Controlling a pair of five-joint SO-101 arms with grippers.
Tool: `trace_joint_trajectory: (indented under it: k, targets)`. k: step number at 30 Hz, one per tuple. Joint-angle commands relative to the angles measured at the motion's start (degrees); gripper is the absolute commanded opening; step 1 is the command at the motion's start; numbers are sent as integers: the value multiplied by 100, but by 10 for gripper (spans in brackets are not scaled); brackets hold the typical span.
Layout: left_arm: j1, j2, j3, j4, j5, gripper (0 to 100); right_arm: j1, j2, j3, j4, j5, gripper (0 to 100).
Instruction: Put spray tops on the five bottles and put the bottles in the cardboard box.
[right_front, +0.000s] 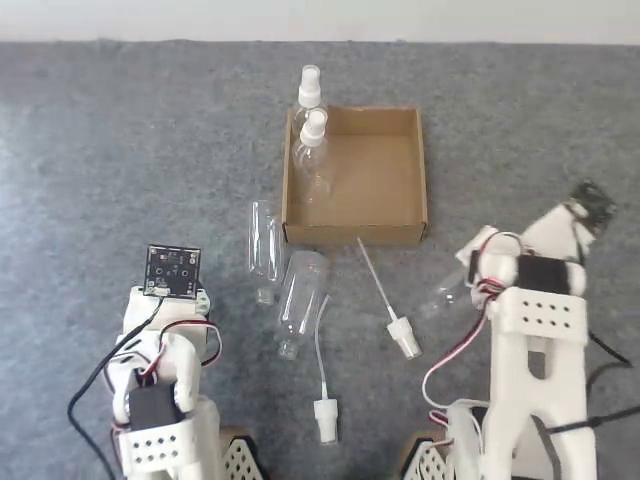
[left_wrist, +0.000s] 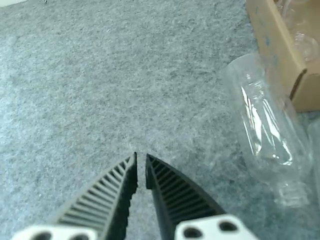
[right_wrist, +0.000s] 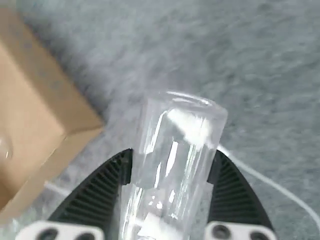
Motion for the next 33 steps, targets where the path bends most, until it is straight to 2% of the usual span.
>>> trace_joint_trajectory:
  k: [1,9,13,17,24,26,30,33]
  targets:
    - [18,-88,-40,-114,-35,26,514,-259,-26,-13,-44,117]
    - [18,-88,-40,-114,-35,26,1165,-259,26,-163,-62,117]
    - [18,-88,-40,-114,-35,26,1675,-259,501,-1200,-536,113]
    - [18,-88,-40,-114,-35,26,1763,-259,1108,-2193,-563,113]
    - [18,-88,-40,-114,-35,26,1771,-259,1556,-2563,-545,121]
    - [18,-88,-40,-114,-35,26,1771,-286,1609,-2510,-536,156]
    - [18,-88,-40,-114,-35,26,1736,-330,1723,-2501,-527,296]
    - [18,-88,-40,-114,-35,26,1736,-330,1705,-2299,-387,320]
